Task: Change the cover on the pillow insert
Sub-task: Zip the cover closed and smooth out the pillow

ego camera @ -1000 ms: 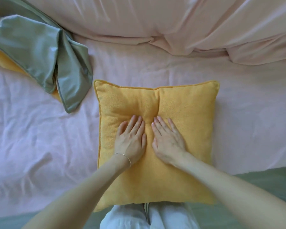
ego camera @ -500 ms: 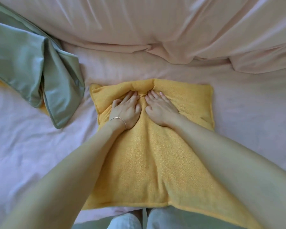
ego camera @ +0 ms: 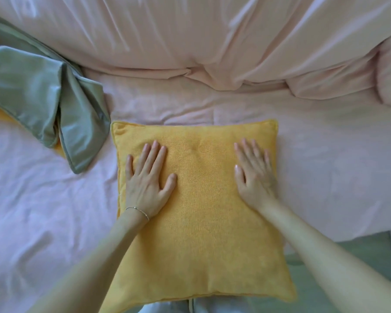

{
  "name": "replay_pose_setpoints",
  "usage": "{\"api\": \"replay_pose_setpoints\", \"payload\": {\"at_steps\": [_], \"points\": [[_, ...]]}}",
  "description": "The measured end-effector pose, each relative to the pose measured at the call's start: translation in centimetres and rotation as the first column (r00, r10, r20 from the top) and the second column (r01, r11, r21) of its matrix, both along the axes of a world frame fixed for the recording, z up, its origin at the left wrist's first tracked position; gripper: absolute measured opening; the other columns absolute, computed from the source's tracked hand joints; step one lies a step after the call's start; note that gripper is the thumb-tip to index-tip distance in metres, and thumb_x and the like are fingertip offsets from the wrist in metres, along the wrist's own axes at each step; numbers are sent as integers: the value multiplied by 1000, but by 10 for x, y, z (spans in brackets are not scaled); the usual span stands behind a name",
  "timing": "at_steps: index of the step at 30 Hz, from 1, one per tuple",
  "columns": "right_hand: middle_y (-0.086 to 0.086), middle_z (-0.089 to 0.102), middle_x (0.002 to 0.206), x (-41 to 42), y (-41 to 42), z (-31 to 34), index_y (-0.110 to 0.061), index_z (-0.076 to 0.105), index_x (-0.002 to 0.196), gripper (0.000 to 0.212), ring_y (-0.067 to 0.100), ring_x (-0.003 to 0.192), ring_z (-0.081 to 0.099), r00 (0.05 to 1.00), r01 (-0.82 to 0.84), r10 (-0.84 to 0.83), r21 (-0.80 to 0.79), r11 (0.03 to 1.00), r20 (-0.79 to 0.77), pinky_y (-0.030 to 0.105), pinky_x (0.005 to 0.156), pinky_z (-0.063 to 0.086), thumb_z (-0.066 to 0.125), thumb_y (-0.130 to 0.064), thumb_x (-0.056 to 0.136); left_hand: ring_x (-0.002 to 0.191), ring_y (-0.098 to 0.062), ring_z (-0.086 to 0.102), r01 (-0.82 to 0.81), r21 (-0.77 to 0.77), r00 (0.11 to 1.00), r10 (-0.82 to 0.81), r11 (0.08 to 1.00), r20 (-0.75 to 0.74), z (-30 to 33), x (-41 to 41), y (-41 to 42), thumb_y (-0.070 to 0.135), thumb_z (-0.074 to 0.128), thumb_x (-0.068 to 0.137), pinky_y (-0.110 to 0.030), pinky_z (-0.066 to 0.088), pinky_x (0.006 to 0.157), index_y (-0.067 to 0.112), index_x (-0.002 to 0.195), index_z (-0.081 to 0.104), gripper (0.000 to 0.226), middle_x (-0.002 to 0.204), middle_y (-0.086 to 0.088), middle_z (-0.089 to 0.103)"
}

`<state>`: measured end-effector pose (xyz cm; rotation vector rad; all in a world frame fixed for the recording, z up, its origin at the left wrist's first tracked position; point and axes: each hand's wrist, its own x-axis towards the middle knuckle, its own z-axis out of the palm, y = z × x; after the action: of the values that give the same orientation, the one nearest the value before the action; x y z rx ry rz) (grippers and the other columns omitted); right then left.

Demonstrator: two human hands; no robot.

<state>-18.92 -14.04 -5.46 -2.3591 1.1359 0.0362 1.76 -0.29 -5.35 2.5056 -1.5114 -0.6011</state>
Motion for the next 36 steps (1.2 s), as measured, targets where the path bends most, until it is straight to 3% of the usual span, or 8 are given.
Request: {"api": "replay_pose_setpoints", "payload": {"at_steps": [4, 10, 15, 18, 21, 25, 30, 36], "points": [[11, 43, 141, -11, 30, -11, -2, 47, 132, 51, 20, 136, 28, 987, -143, 143, 4, 990, -79, 42, 114, 9, 33, -24, 88, 138, -14, 24, 68, 110, 998, -69, 992, 8, 0, -20, 15, 49, 26, 88, -46, 7, 113, 18, 142, 33, 62, 148, 1, 34], [10, 51, 135, 5, 30, -38, -1, 50, 130, 56, 22, 132, 40, 914, -211, 233, 102, 972, -331, 41, 112, 12, 26, -26, 87, 135, -17, 36, 124, 313, 990, -139, 942, 28, -28, -38, -7, 48, 23, 87, -44, 1, 111, 15, 138, 42, 63, 142, 0, 44], [-1, 9, 156, 41, -14, -54, -10, 10, 148, 73, 11, 143, -4, 878, -216, 251, 133, 967, -407, 31, 112, -17, -9, -37, 82, 143, -7, 2, 105, 369, 993, -120, 923, 17, -57, -8, -54, 55, -7, 76, -40, -10, 109, 24, 148, 10, 80, 156, 9, 10], [-1, 2, 157, 60, -38, -58, -11, 4, 148, 55, 9, 142, -9, 876, -155, 217, 175, 972, -431, 31, 113, -15, 9, -30, 97, 142, -4, -1, 72, 372, 997, -55, 926, -55, -60, 12, -76, 56, -3, 79, -39, -2, 111, 26, 148, 8, 76, 156, 11, 5], [-1, -1, 157, 70, -57, -54, -12, 4, 148, 52, 8, 142, -8, 892, -79, 180, 249, 965, -414, 32, 115, -11, 13, -27, 99, 142, -3, -1, 75, 428, 988, -10, 901, -152, -56, 30, -95, 47, 14, 95, -39, 2, 112, 27, 148, 8, 57, 156, 12, 3], [-3, 5, 157, 56, -58, -37, -15, 12, 148, 51, 6, 142, -3, 922, -77, 181, 294, 953, -343, 29, 114, -9, 17, -27, 99, 142, -3, 4, 62, 351, 990, -14, 934, -140, -38, 31, -82, 51, 16, 92, -38, 2, 112, 28, 147, 15, 60, 155, 12, 9], [3, 37, 147, 14, 6, 3, -13, 46, 135, 51, 15, 139, 23, 995, 101, -102, 46, 994, 8, 33, 113, -2, 29, -28, 89, 140, -8, 22, -31, 101, 1000, 31, 994, 2, -11, 1, -7, 58, 17, 77, -39, 8, 113, 26, 139, 38, 73, 149, 8, 32], [15, 33, 147, 10, 97, 34, -7, 43, 137, 59, 24, 138, 23, 953, 292, -296, -71, 954, -67, 52, 110, 8, 32, -29, 83, 138, -7, 23, -299, 158, 952, 305, 941, -12, 0, -9, 36, 61, 13, 72, -35, 11, 110, 26, 135, 41, 78, 148, 11, 33]]}}
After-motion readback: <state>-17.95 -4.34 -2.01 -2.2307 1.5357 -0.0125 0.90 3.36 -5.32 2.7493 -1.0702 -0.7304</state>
